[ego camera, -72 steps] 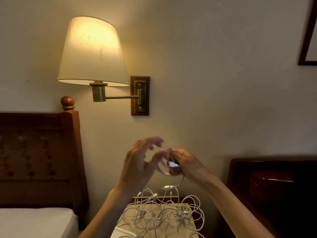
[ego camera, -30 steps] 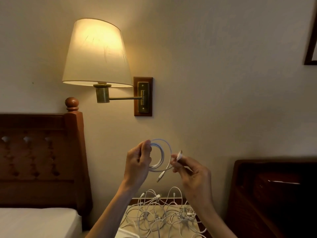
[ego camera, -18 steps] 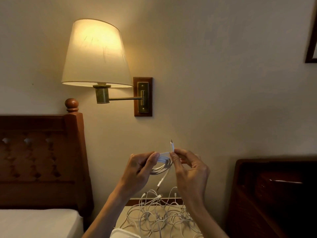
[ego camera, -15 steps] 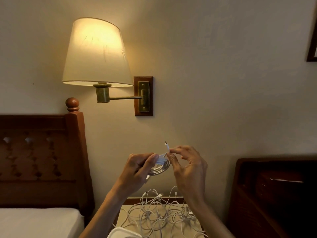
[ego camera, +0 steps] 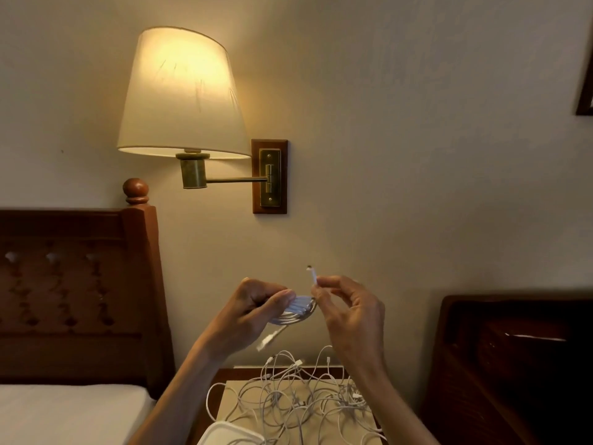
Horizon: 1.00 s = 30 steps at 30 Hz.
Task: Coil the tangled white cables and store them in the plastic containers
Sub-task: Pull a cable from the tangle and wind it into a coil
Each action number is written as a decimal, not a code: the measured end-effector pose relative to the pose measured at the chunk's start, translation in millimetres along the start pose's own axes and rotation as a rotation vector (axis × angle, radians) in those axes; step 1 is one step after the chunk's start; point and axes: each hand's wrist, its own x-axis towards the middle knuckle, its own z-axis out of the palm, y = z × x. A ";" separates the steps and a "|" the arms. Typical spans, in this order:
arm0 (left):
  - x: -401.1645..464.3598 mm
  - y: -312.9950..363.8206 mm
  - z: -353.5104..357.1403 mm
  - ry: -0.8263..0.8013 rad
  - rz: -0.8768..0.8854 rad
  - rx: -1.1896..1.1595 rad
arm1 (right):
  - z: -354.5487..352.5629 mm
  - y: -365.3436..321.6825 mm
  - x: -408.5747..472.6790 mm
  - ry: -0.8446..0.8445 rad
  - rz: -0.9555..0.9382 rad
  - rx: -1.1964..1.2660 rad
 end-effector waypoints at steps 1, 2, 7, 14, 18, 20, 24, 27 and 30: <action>-0.7 -0.1 -0.8 0.008 0.001 -0.010 | -1.2 -1.0 0.0 -0.081 -0.045 -0.011; -1.4 -1.0 -1.3 0.020 0.004 -0.014 | -2.8 -2.8 1.4 -0.181 -0.063 -0.024; -9.1 -9.2 9.5 0.162 -0.031 -0.081 | -13.3 -10.1 20.6 -0.521 0.038 -0.025; -9.4 -11.5 28.1 0.367 -0.131 -0.305 | -26.5 -12.4 34.3 -0.742 0.172 0.039; -5.9 -12.8 39.2 0.455 -0.236 -0.366 | -24.1 -11.1 31.8 -0.787 0.273 0.150; -3.6 -15.2 42.5 0.497 -0.259 -0.358 | -20.8 -7.1 29.1 -0.735 0.408 0.318; -3.2 -22.3 43.3 0.547 -0.312 -0.346 | -20.7 -2.5 21.5 -0.687 0.453 0.338; -3.8 -25.0 47.4 0.537 -0.353 -0.372 | -14.3 -1.9 17.5 -0.594 0.403 0.339; -5.4 -21.8 50.7 0.501 -0.344 -0.400 | -11.8 0.4 18.3 -0.562 0.411 0.359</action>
